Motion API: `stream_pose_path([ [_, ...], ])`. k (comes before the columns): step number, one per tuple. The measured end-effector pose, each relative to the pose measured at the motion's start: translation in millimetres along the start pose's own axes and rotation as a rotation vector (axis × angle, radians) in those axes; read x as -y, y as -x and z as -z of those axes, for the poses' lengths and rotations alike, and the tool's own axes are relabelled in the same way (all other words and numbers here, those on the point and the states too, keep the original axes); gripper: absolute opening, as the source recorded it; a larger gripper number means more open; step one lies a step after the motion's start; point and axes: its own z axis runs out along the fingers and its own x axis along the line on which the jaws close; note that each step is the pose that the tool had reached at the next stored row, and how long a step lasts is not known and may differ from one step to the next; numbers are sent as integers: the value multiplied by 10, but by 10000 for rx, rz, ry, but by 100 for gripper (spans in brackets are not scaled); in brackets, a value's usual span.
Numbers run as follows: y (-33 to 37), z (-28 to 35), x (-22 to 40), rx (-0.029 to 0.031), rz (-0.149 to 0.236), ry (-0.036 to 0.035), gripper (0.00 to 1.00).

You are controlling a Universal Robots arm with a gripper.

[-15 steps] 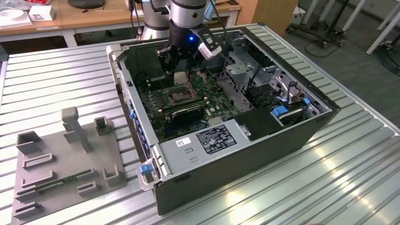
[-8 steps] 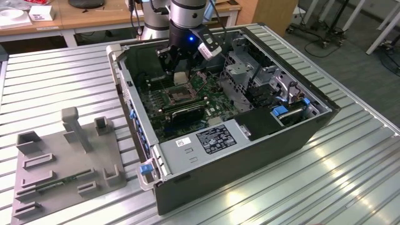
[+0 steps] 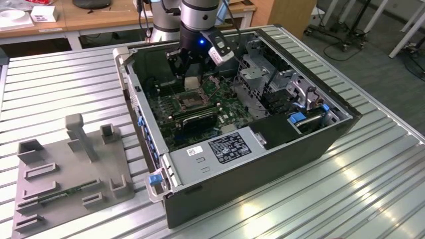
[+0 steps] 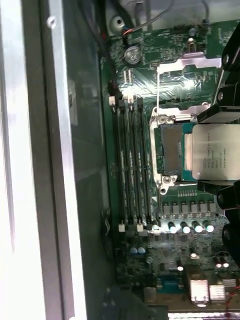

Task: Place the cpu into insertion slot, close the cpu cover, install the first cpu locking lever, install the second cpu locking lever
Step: 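Place the cpu into insertion slot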

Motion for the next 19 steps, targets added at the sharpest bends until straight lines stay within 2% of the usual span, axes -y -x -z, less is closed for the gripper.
stream_pose_path([
  [11, 0, -25, 2, 179, -1997, 29, 54],
  [12, 0, -30, 3, 212, -2354, 35, 54],
  [19, 1, -46, 4, 325, -3624, 54, 54],
])
